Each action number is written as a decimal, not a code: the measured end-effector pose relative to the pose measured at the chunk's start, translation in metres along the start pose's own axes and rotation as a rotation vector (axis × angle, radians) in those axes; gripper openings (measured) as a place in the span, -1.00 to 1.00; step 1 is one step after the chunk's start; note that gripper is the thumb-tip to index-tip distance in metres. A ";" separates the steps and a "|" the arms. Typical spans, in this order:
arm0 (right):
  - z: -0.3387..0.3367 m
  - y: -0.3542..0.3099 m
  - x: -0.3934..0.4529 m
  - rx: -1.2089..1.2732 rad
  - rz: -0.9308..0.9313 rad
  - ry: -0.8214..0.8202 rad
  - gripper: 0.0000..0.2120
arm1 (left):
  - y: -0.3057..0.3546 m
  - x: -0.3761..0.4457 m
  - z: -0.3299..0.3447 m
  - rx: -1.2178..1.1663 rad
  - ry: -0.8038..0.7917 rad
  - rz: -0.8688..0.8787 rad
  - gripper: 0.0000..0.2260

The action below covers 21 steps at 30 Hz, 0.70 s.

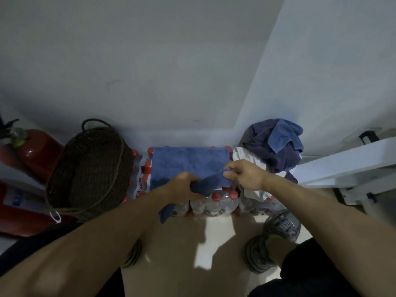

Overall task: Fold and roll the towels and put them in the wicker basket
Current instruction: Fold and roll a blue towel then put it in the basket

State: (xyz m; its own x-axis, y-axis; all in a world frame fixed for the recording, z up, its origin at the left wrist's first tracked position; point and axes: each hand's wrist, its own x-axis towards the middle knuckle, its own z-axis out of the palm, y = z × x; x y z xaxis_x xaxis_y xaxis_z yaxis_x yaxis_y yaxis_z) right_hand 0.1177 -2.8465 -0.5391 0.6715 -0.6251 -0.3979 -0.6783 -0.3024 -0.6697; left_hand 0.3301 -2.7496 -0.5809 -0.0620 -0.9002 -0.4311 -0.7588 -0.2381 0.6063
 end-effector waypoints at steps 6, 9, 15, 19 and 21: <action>0.022 0.002 -0.004 0.223 0.027 -0.084 -0.72 | -0.053 -0.016 -0.038 0.267 -0.148 -0.144 -0.82; 0.012 0.011 -0.010 0.271 0.067 -0.121 -0.71 | -0.075 -0.029 -0.053 0.284 -0.140 -0.117 -0.81; -0.002 0.043 -0.024 0.211 0.173 -0.190 -0.76 | -0.100 -0.050 -0.046 0.244 0.006 -0.029 -0.86; -0.007 0.058 -0.032 0.240 0.255 -0.239 -0.75 | -0.121 -0.068 -0.046 0.174 -0.140 -0.138 -0.95; -0.007 0.058 -0.032 0.251 0.309 -0.283 -0.77 | -0.122 -0.071 -0.053 0.100 -0.144 -0.158 -0.97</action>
State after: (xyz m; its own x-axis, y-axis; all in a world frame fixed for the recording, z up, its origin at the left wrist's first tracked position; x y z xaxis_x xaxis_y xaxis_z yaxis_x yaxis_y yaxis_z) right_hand 0.0548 -2.8492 -0.5608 0.5282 -0.4272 -0.7338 -0.7894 0.0713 -0.6097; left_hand 0.4613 -2.6760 -0.5890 -0.0240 -0.7918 -0.6103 -0.8265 -0.3277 0.4577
